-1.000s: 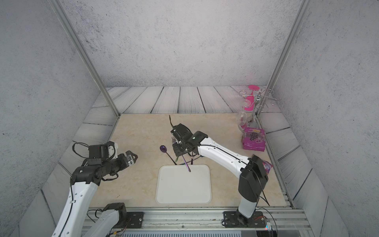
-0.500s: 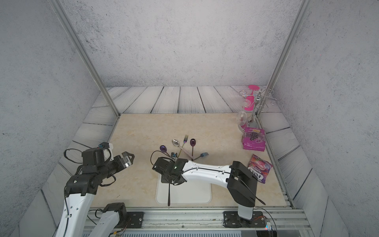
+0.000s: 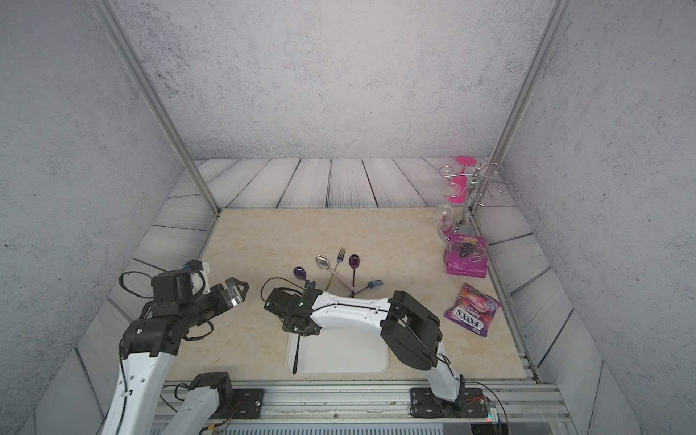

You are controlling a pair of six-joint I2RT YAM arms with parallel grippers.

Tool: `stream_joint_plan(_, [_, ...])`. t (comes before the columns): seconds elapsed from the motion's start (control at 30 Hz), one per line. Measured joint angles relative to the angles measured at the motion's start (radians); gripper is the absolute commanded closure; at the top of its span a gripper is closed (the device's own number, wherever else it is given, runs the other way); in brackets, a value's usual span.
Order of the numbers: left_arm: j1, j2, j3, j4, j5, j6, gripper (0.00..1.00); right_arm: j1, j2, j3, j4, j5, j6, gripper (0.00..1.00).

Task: Set the spoon and fork side by side
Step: Place the fork on the tray.

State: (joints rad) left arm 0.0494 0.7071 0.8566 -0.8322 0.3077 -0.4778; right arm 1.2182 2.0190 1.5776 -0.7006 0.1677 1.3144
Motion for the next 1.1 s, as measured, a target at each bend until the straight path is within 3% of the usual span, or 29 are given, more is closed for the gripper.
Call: stream_joint_plan(1.1, [0.0, 0.009, 0.0, 0.005, 0.019, 0.003, 0.01, -0.061, 0.117, 0.039, 0.027, -0.147, -0.081, 1.0])
